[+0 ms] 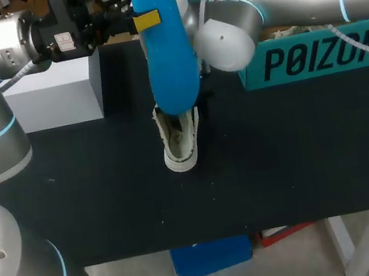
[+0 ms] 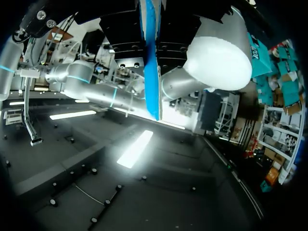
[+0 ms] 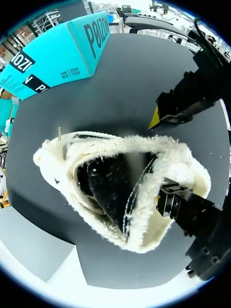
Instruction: Take the shoe out of the shoebox, open the shoe tongue, remove and reinsert the insole, then place the shoe into the shoebox
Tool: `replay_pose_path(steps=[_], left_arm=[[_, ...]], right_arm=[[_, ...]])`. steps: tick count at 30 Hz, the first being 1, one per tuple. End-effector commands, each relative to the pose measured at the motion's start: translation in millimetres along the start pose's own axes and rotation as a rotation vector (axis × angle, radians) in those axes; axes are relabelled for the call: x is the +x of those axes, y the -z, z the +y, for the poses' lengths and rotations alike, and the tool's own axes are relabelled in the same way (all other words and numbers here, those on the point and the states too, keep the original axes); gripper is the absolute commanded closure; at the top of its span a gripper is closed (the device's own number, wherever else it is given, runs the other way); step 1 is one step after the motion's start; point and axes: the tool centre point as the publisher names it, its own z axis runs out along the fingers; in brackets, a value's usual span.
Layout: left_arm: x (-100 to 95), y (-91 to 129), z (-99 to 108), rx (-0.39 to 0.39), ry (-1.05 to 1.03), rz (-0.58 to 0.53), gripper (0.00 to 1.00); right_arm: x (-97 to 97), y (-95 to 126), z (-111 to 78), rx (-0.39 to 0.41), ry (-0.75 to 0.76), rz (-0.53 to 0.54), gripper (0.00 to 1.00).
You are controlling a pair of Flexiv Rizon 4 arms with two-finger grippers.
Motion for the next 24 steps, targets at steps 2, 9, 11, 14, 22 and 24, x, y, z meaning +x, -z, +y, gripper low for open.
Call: replay_pose_path(steps=[2,9,11,14,22,24], left_arm=[[0.2,-1.6,0.8,0.000,-0.001,-0.004,1.00],[0.2,-1.6,0.8,0.000,-0.001,-0.004,1.00],[0.2,-1.6,0.8,0.000,-0.001,-0.004,1.00],[0.2,-1.6,0.8,0.000,-0.001,-0.004,1.00],[0.2,-1.6,0.8,0.000,-0.001,-0.004,1.00],[0.2,-1.6,0.8,0.000,-0.001,-0.004,1.00]], right_arm=[[-26.5,31.6,-4.3,-0.004,-0.024,0.114,0.00],[-38.0,68.7,-4.3,-0.019,-0.027,0.367,0.00],[-37.7,77.0,-4.4,-0.026,-0.013,0.402,0.00],[-37.0,88.2,-4.0,-0.018,-0.011,0.503,0.00],[-31.7,117.7,-1.7,-0.041,-0.012,0.728,0.00],[-31.7,117.7,-1.7,-0.041,-0.012,0.728,0.00]])
